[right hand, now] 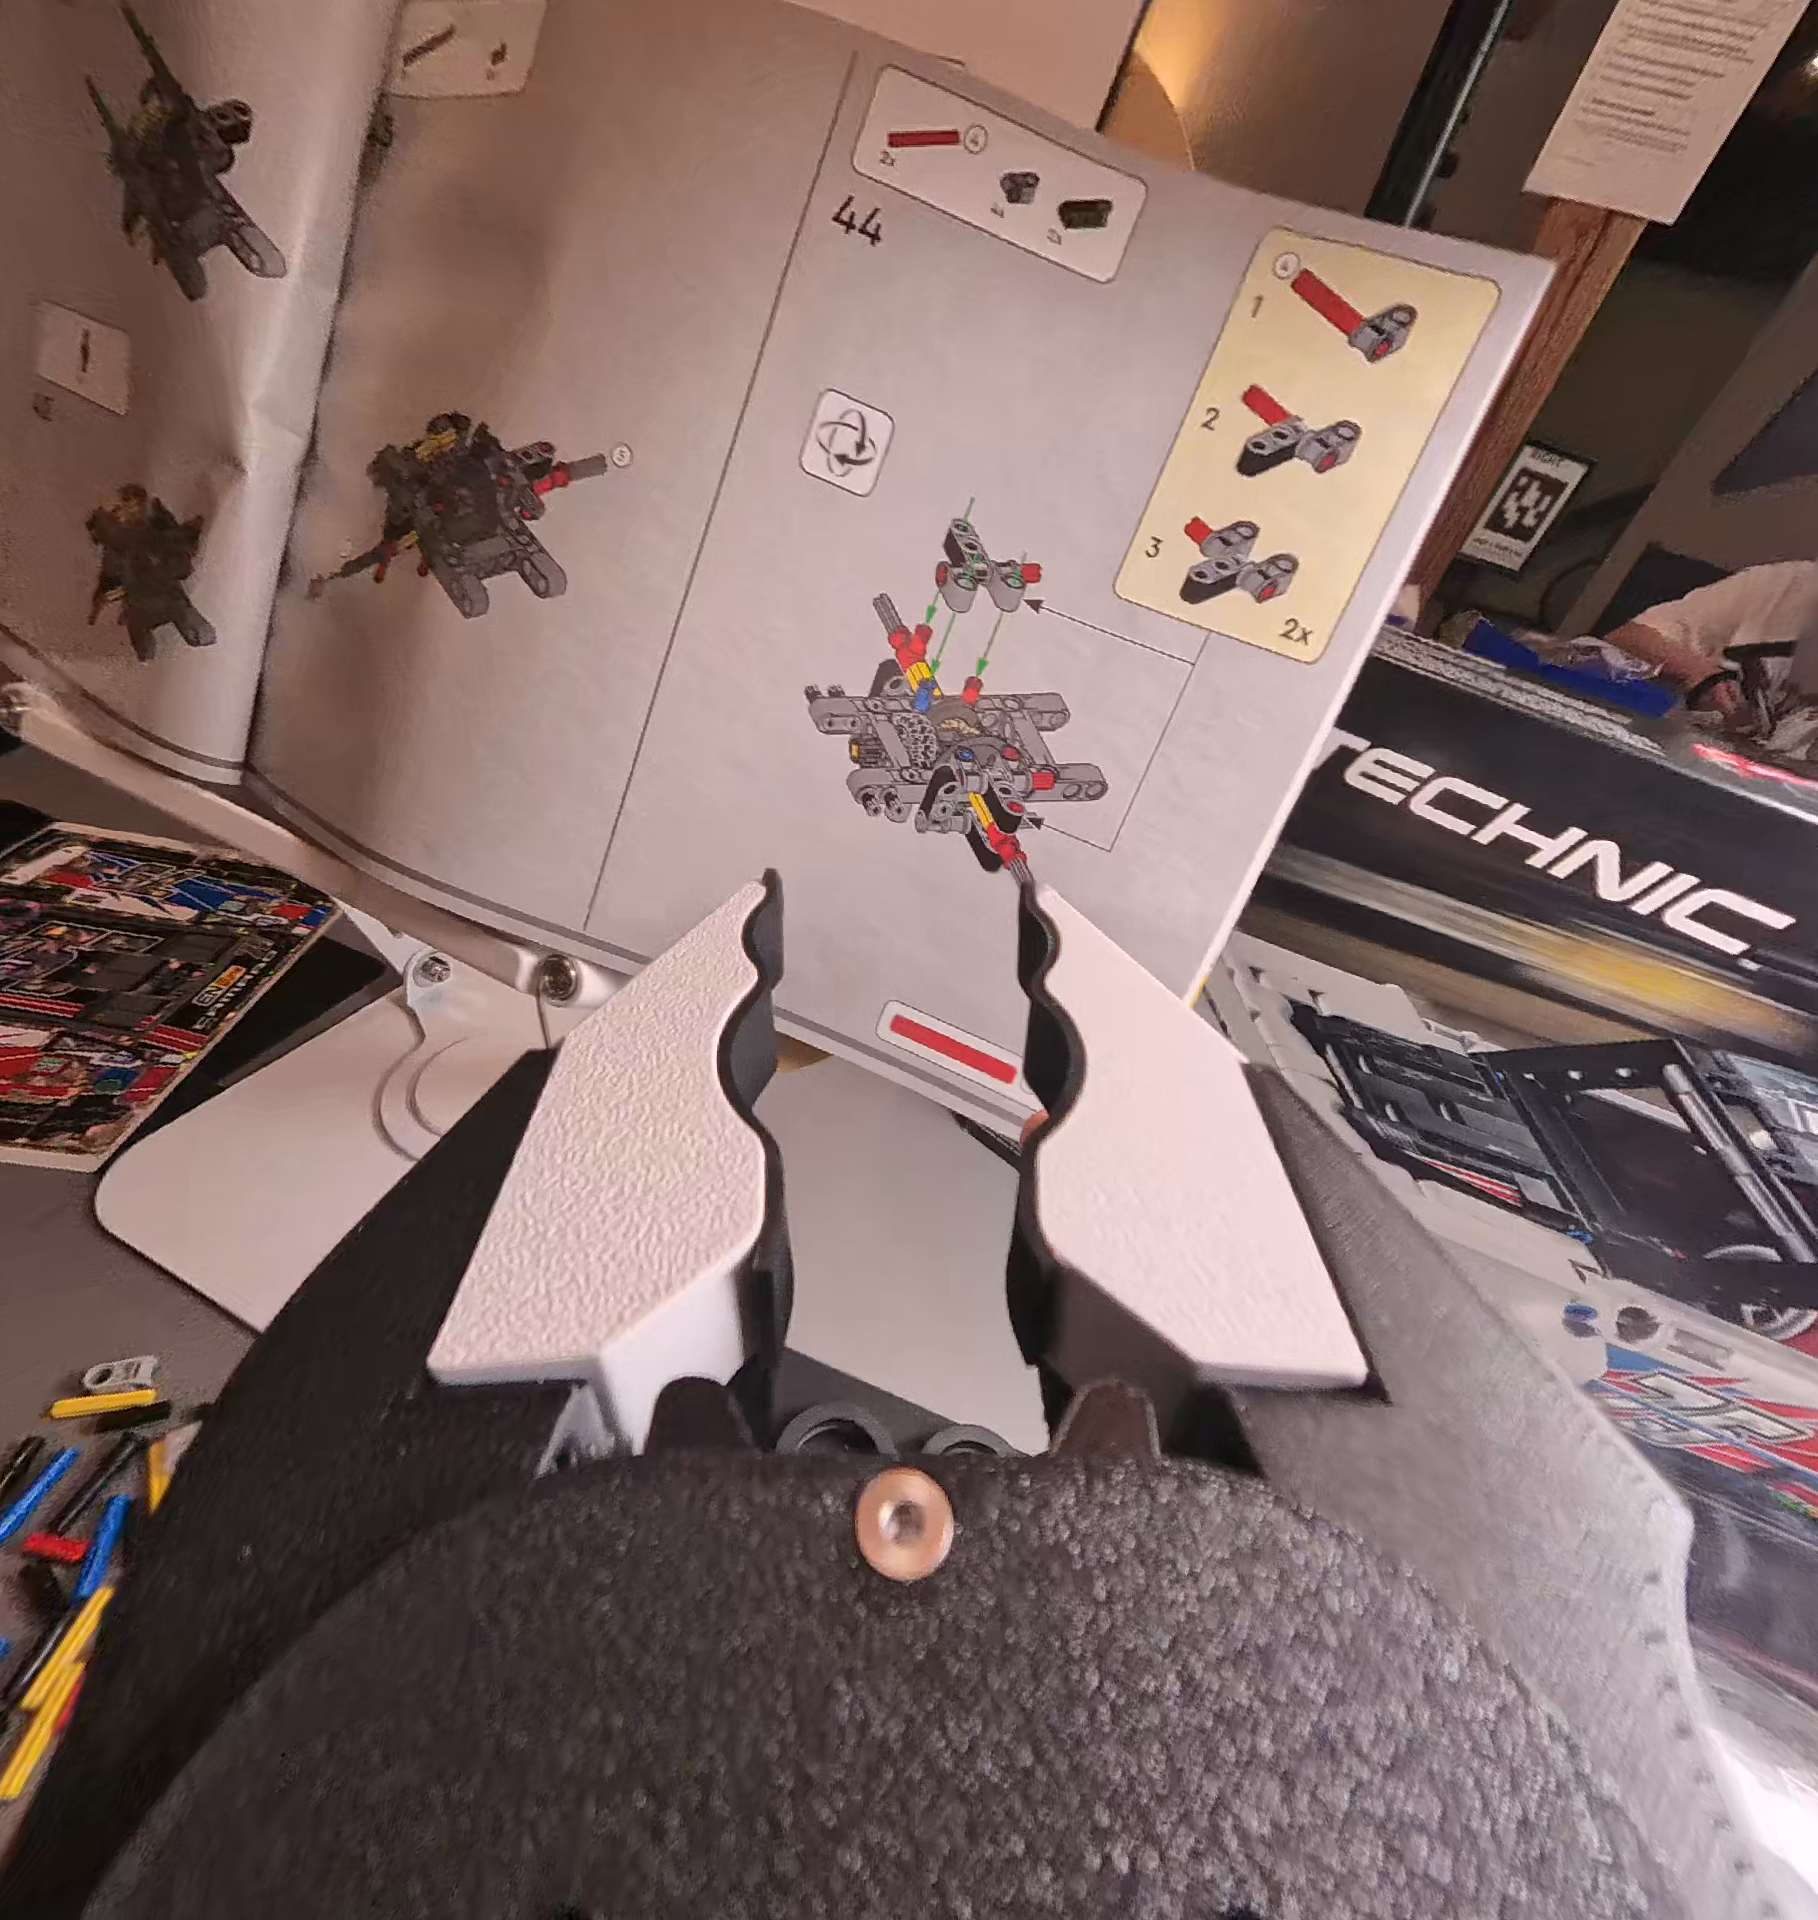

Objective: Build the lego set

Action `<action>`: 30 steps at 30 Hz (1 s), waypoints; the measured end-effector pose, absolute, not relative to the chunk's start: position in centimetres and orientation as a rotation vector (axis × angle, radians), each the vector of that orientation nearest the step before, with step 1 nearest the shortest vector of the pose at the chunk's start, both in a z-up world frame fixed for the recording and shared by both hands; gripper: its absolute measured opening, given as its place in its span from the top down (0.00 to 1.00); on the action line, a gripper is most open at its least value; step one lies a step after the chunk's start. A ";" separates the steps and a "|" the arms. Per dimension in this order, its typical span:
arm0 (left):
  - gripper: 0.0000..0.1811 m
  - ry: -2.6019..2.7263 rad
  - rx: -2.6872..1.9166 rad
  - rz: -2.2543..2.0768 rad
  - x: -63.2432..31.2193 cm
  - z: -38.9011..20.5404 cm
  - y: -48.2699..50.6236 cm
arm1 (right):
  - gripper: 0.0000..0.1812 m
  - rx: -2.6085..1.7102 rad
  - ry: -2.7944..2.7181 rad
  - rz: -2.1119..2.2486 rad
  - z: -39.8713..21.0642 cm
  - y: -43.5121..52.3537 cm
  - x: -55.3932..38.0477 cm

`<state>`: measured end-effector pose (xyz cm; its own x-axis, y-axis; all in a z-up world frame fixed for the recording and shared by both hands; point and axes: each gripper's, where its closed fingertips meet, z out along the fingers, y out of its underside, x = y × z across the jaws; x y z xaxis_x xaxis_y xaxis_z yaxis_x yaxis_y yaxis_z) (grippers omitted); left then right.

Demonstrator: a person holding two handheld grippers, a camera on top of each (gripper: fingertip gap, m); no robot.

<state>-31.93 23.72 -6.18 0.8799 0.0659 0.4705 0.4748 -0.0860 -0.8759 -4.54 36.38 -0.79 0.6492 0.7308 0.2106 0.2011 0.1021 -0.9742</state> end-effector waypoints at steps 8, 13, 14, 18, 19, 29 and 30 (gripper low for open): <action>0.86 -0.571 -1.472 -0.606 -30.9 -6.9 21.1 | 0.71 -1.427 -0.839 0.399 -2.2 37.3 -4.3; 0.74 -0.355 -1.497 -0.223 -30.7 -3.8 18.7 | 0.61 -1.453 -0.841 0.415 -2.2 37.9 -5.0; 0.71 -0.282 -1.521 -0.169 -29.9 -3.2 18.8 | 0.61 -1.456 -0.840 0.416 -2.1 37.9 -5.3; 0.67 -0.026 -1.552 -0.009 -26.3 -0.7 20.2 | 0.52 -1.508 -0.852 0.423 -2.0 37.8 -7.0; 0.67 0.029 -1.560 0.019 -25.4 -0.3 20.7 | 0.50 -1.514 -0.848 0.441 -1.8 37.6 -7.4; 0.71 0.345 -1.634 0.060 -17.7 -1.2 26.3 | 0.39 -1.536 -0.785 0.498 -1.7 36.9 -9.3; 0.72 0.346 -1.636 0.050 -17.3 -1.2 26.7 | 0.40 -1.531 -0.777 0.493 -1.7 37.0 -9.3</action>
<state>-17.31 26.68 -1.22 0.9518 -0.1931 -0.2382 -0.2529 -0.0549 -0.9659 -9.31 36.95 -1.71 0.6778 0.7221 0.1382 0.1835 0.0160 -0.9829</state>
